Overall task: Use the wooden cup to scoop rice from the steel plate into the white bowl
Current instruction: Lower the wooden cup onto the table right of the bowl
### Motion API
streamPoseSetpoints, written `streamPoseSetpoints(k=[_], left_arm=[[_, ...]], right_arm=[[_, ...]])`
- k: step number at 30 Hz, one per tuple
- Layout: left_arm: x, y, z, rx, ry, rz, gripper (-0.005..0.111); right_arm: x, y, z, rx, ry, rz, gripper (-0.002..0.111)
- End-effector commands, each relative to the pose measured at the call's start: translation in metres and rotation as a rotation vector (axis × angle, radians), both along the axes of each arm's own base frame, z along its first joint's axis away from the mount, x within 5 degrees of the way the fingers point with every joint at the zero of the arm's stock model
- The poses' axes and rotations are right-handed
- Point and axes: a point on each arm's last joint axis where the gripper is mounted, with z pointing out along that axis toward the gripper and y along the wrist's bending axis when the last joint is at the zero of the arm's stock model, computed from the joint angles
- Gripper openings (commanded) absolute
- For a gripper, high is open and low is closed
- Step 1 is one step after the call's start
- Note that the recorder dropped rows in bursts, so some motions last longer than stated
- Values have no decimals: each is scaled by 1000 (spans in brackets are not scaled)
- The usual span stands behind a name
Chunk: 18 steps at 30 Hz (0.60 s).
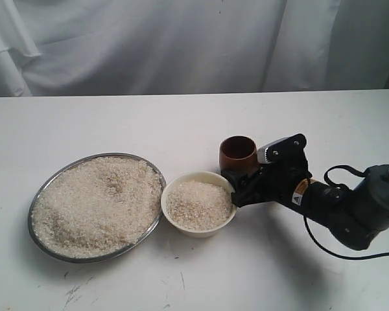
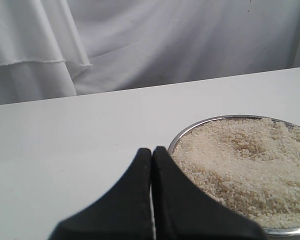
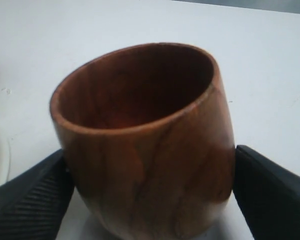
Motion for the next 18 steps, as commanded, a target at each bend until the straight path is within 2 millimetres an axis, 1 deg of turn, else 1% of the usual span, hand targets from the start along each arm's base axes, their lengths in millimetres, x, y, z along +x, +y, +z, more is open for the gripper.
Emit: streamPoseSetpoints(k=[1, 6, 11, 14, 18], left_arm=[[1, 0, 1, -6, -5, -5, 0], [1, 0, 1, -6, -5, -5, 0], [1, 0, 1, -4, -5, -5, 0], [1, 0, 1, -4, -5, -5, 0], [1, 0, 1, -4, -5, -5, 0]], right_arm=[[-2, -2, -6, -38, 24, 34, 80], [-2, -2, -6, -16, 37, 21, 88], [-1, -1, -1, 10, 1, 27, 90], [1, 0, 11, 33, -54, 33, 90], [4, 1, 31, 16, -123, 42, 90]])
